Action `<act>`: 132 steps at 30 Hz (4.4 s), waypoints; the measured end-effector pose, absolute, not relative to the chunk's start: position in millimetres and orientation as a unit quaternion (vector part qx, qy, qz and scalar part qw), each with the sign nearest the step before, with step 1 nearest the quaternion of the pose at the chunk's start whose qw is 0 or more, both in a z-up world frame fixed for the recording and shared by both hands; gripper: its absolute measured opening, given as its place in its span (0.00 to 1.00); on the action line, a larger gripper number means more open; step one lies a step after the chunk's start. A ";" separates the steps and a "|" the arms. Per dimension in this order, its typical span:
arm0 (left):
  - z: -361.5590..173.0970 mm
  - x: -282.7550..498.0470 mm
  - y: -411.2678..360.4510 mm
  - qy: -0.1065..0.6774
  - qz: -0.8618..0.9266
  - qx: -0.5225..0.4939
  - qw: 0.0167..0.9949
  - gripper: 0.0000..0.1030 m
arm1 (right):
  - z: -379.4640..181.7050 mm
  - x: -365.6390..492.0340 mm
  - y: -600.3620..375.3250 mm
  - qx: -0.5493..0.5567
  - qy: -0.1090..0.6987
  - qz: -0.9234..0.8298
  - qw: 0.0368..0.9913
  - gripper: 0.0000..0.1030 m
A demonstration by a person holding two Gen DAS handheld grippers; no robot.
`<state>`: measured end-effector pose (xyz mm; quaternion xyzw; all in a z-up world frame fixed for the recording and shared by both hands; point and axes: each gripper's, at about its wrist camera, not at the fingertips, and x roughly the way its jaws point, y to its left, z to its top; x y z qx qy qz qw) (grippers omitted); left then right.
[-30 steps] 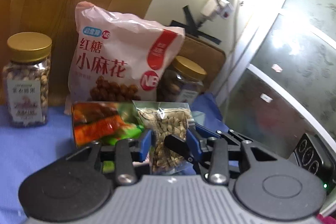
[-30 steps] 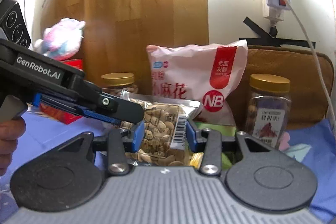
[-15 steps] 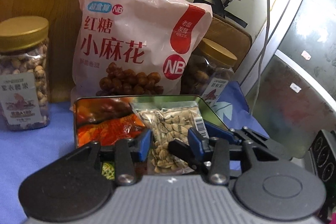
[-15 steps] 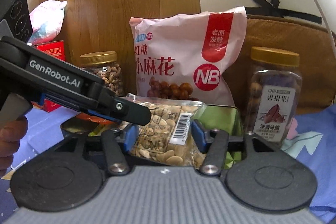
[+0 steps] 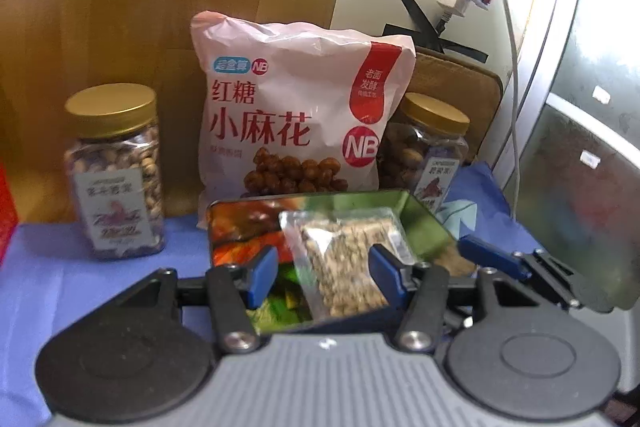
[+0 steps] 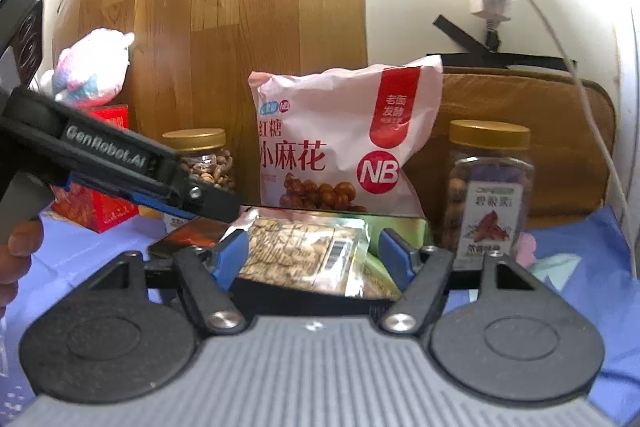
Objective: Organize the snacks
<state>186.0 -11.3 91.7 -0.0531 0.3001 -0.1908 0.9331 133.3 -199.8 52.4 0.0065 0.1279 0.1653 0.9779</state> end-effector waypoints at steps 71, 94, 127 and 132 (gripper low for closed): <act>49.9 21.7 -8.5 0.318 -0.056 0.033 0.946 1.00 | 54.9 -9.0 -193.6 0.189 0.179 0.144 0.955 0.85; 41.0 19.7 -9.6 0.328 -0.026 0.059 0.942 1.00 | 51.0 -14.7 -193.1 0.193 0.184 0.138 0.954 0.86; 25.2 31.6 -3.8 0.366 -0.018 0.057 0.929 1.00 | 42.7 -10.7 -191.3 0.203 0.197 0.121 0.952 0.87; 24.0 31.6 -3.2 0.369 -0.016 0.055 0.928 1.00 | 42.3 -10.8 -191.0 0.204 0.196 0.119 0.952 0.87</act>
